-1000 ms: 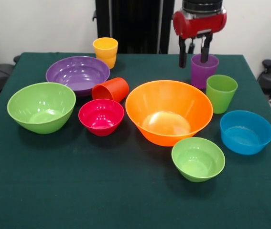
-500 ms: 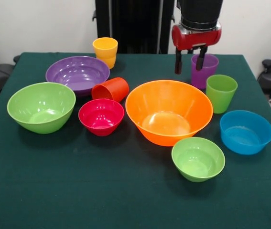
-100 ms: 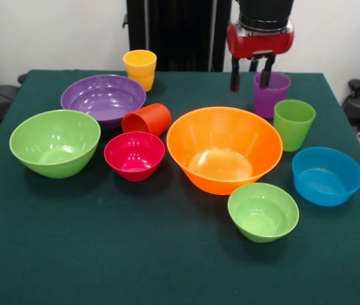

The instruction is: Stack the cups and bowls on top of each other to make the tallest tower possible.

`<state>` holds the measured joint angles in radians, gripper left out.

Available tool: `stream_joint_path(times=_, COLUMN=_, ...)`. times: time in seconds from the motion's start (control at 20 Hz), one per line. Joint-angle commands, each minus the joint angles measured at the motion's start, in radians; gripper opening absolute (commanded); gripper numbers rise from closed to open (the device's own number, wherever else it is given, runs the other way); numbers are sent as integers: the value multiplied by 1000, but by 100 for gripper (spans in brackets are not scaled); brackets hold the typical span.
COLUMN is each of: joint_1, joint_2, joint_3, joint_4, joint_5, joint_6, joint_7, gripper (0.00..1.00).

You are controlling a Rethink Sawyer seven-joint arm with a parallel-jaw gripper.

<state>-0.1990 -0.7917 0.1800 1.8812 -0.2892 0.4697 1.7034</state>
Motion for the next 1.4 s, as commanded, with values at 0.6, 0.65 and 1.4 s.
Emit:
stream_joint_path(times=0.6, joint_1=63, joint_2=115, joint_3=-25, joint_4=42, joint_5=44, joint_6=-106, joint_7=178, gripper=100)
stream_joint_path(times=0.65, joint_1=64, joint_2=129, joint_3=-31, joint_4=41, joint_5=41, joint_6=-114, joint_7=178, gripper=100)
stream_joint_path(times=1.4, joint_1=134, joint_2=210, joint_3=-116, joint_4=12, joint_5=31, joint_6=-55, joint_7=150, gripper=100)
